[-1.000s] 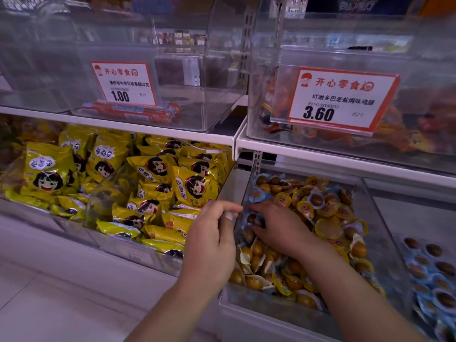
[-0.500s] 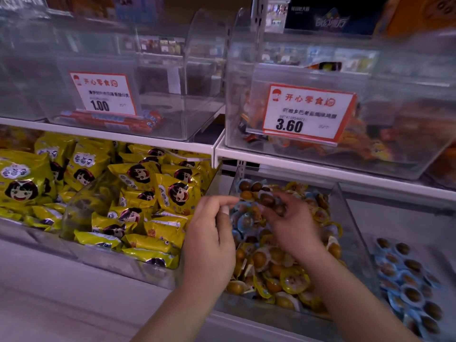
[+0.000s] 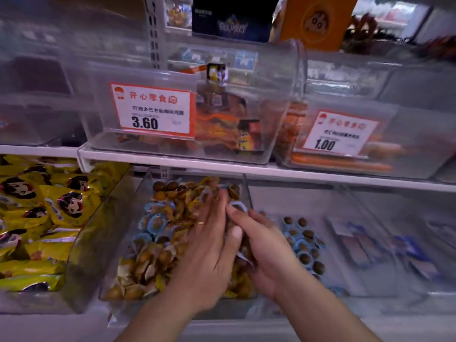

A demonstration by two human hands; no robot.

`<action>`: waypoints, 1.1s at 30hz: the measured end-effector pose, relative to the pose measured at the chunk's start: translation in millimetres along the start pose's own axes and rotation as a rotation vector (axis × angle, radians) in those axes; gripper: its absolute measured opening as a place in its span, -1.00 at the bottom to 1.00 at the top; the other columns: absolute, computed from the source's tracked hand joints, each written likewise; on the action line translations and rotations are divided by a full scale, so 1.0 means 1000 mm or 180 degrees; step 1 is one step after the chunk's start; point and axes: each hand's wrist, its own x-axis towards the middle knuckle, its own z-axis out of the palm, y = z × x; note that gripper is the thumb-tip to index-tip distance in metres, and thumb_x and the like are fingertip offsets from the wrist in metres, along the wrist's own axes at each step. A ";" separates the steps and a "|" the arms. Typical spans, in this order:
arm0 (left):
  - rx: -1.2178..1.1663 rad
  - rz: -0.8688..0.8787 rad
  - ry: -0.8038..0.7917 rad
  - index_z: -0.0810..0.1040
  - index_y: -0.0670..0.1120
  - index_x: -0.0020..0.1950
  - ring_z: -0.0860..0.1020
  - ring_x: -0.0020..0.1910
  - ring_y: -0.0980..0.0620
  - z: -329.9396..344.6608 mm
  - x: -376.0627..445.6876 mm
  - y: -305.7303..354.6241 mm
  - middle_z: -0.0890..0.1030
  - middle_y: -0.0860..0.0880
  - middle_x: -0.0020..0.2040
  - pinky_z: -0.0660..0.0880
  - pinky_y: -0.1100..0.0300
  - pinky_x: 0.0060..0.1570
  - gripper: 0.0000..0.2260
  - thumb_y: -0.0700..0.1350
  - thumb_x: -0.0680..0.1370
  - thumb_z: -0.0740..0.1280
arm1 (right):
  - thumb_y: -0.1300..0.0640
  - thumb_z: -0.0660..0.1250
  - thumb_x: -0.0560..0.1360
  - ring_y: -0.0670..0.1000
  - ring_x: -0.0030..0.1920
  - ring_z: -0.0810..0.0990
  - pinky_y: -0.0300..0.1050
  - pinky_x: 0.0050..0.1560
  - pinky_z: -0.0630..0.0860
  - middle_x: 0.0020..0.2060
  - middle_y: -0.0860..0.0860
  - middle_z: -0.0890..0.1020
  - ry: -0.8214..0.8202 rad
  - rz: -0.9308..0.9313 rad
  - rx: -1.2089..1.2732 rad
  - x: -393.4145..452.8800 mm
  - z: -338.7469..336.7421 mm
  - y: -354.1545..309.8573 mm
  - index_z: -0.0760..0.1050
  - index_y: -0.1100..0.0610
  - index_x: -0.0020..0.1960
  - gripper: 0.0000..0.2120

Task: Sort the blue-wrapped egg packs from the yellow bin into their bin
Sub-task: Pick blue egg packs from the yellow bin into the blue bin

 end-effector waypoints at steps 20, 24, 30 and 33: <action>0.1025 -0.0122 0.0309 0.61 0.06 0.19 0.56 0.14 0.00 -0.028 0.009 -0.022 0.61 0.09 0.15 0.49 -0.03 0.17 -0.72 0.03 0.60 0.16 | 0.07 0.24 0.62 0.08 -0.09 0.68 0.06 -0.15 0.66 -0.08 0.15 0.72 0.1655 -0.0354 -0.3225 0.049 -0.201 -0.061 0.64 0.14 -0.03 -0.76; 0.1518 -0.0121 0.0583 0.65 0.02 0.12 0.58 0.07 -0.06 -0.071 -0.007 -0.032 0.66 0.01 0.09 0.51 -0.05 0.08 -0.71 -0.01 0.55 0.18 | 0.13 0.22 0.59 -0.15 -0.22 0.69 -0.27 -0.27 0.58 -0.24 -0.09 0.72 0.1488 -0.1735 -0.3026 0.037 -0.153 -0.059 0.62 -0.02 -0.03 -0.80; 0.1714 -0.0394 0.0578 0.66 -0.09 0.14 0.50 0.27 -0.09 -0.115 -0.047 -0.045 0.54 -0.03 0.28 0.45 -0.01 0.26 -0.71 -0.19 0.49 0.26 | 0.07 0.26 0.53 -0.20 -0.15 0.65 -0.19 -0.07 0.59 -0.15 -0.13 0.71 0.0620 -0.2751 -0.3233 0.024 -0.033 -0.013 0.64 -0.03 0.05 -0.80; 0.1508 -0.0635 0.0478 0.62 -0.04 0.23 0.44 0.35 0.01 -0.123 -0.061 -0.056 0.45 0.04 0.38 0.41 0.07 0.34 -0.68 -0.30 0.54 0.30 | 0.05 0.25 0.57 -0.11 0.04 0.61 -0.17 0.08 0.54 0.05 -0.08 0.65 -0.0478 -0.2708 -0.4112 0.026 0.023 0.029 0.61 0.00 0.19 -0.75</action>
